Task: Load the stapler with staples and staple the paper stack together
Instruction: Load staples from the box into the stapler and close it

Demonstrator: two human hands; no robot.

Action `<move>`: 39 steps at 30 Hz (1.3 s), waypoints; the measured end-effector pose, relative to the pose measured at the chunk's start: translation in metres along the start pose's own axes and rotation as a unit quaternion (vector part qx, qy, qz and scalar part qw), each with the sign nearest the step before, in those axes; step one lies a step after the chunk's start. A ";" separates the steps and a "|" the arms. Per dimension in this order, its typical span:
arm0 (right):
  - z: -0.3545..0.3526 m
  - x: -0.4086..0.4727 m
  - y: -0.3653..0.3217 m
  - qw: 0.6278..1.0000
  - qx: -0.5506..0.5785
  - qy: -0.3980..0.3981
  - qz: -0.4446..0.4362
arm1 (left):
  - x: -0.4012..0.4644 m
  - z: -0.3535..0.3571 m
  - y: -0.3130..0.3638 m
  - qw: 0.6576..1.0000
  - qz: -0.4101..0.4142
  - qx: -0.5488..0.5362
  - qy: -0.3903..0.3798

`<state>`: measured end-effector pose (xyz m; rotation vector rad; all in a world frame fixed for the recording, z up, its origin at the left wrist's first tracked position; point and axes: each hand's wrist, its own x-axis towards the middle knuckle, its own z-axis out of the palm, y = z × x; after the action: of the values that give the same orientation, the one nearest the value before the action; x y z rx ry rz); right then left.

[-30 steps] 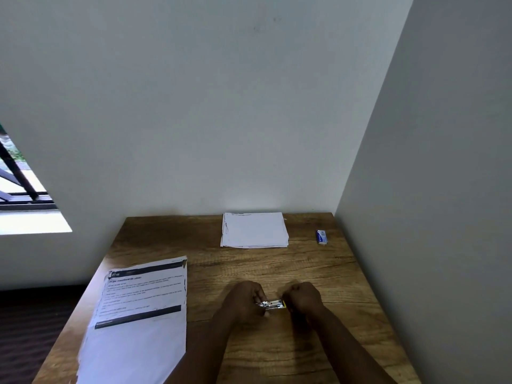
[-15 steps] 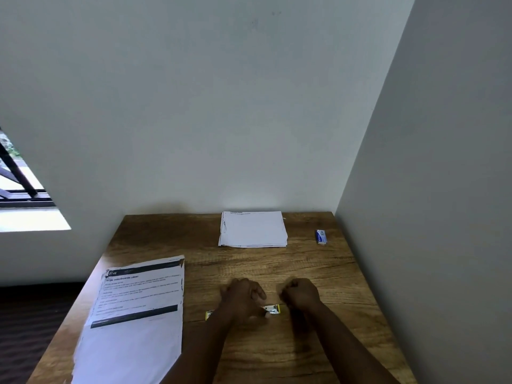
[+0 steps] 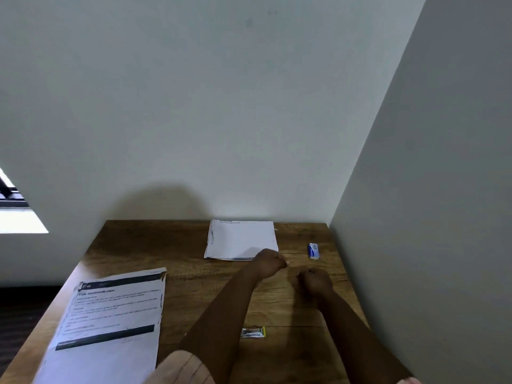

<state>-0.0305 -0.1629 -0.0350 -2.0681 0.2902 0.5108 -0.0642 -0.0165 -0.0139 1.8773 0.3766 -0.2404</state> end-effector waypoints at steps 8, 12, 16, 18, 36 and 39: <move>-0.033 0.051 -0.013 0.999 0.037 0.013 0.027 | 0.049 0.033 0.014 0.998 -0.049 0.019 -0.037; -0.037 0.063 -0.014 1.000 0.002 -0.010 0.004 | 0.066 0.050 0.009 0.995 -0.055 0.072 -0.050; -0.033 0.072 -0.013 1.000 -0.015 -0.022 -0.017 | 0.076 0.060 0.009 0.995 -0.063 0.068 -0.046; -0.030 0.074 -0.012 0.999 -0.022 -0.020 -0.019 | 0.086 0.067 0.007 0.995 -0.076 0.053 -0.035; 0.010 0.026 0.001 0.983 0.166 -0.066 -0.041 | 0.031 0.051 -0.030 0.940 -0.040 -0.295 0.167; 0.028 0.006 0.000 0.965 0.225 -0.124 -0.053 | 0.011 0.029 -0.042 0.941 -0.004 -0.260 0.215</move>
<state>-0.0320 -0.1388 -0.0505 -1.5523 0.1290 0.5726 -0.0692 -0.0296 -0.0641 1.3899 0.6731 0.2546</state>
